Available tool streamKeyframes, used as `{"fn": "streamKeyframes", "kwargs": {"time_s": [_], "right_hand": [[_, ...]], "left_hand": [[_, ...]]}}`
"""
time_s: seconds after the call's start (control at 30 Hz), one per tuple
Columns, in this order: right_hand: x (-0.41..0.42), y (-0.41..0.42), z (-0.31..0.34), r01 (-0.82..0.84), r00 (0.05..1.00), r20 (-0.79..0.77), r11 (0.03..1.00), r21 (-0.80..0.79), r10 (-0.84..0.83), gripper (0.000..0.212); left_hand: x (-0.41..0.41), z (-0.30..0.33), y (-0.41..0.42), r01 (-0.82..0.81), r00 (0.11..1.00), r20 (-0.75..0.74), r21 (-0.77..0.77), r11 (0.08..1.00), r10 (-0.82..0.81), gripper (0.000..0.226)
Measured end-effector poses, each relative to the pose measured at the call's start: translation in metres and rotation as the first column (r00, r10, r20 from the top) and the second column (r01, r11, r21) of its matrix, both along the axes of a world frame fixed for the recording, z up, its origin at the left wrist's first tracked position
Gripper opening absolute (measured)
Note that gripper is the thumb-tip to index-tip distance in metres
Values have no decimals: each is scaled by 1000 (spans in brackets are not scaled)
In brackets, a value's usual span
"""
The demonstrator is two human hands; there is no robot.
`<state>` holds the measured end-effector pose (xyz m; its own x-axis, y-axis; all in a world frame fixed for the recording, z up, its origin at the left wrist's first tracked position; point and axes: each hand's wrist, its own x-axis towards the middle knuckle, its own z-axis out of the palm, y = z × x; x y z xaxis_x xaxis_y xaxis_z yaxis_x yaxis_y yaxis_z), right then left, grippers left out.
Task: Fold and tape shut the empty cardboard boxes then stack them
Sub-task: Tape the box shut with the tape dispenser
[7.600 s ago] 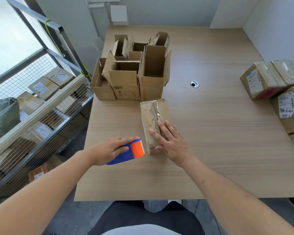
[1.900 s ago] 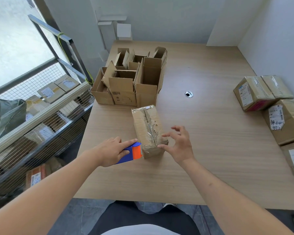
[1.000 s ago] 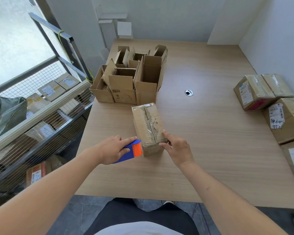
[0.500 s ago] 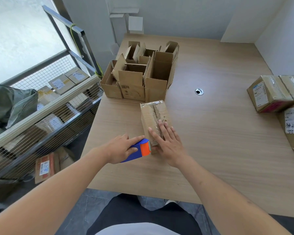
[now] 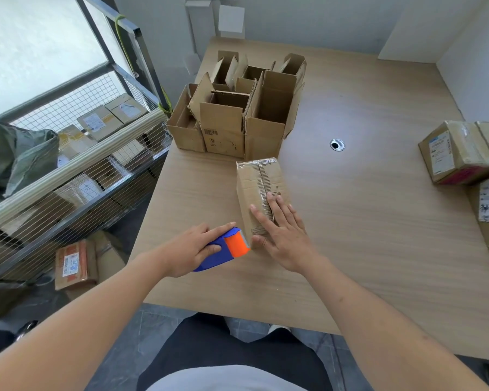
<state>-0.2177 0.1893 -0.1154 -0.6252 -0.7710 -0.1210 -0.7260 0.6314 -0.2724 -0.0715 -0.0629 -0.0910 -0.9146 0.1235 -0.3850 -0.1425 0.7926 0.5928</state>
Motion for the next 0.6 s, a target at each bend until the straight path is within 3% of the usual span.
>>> {"fn": "streamKeyframes", "kwargs": {"time_s": [0.13, 0.4, 0.6], "right_hand": [[-1, -1, 0, 7, 1000, 23, 1000, 17, -7, 68], [-1, -3, 4, 8, 999, 47, 1000, 15, -9, 68], [2, -5, 4, 17, 998, 54, 1000, 13, -18, 67]], "left_hand": [[8, 0, -6, -28, 1000, 9, 71, 997, 28, 60], [3, 11, -16, 76, 995, 62, -36, 996, -73, 60], [0, 10, -7, 20, 995, 103, -83, 996, -12, 56]]}}
